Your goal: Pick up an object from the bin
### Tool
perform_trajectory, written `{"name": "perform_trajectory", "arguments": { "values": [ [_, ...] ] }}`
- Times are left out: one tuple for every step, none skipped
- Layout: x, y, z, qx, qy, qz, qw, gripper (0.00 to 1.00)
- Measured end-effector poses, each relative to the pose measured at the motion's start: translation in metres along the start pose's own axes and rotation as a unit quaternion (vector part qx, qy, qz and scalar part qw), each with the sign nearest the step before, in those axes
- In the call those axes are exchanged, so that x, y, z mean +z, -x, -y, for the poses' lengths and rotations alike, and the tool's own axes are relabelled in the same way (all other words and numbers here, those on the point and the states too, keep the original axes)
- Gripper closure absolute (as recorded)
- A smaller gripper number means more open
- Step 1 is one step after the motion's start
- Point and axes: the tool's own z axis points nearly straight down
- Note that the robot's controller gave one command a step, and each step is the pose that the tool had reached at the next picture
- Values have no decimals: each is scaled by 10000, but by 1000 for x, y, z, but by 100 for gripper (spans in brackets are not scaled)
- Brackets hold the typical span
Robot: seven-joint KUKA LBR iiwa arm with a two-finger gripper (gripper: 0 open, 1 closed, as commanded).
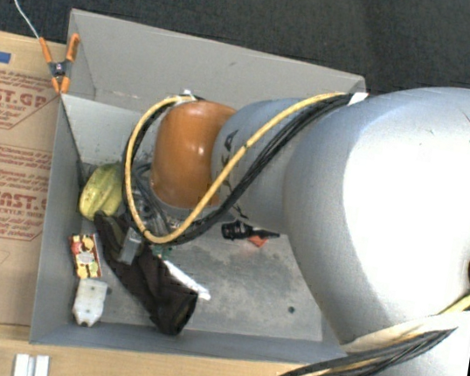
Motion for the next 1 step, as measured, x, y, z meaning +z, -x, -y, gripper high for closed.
{"name": "perform_trajectory", "arguments": {
  "values": [
    [0,0,-1,137,3,3,9999,100]
  ]
}}
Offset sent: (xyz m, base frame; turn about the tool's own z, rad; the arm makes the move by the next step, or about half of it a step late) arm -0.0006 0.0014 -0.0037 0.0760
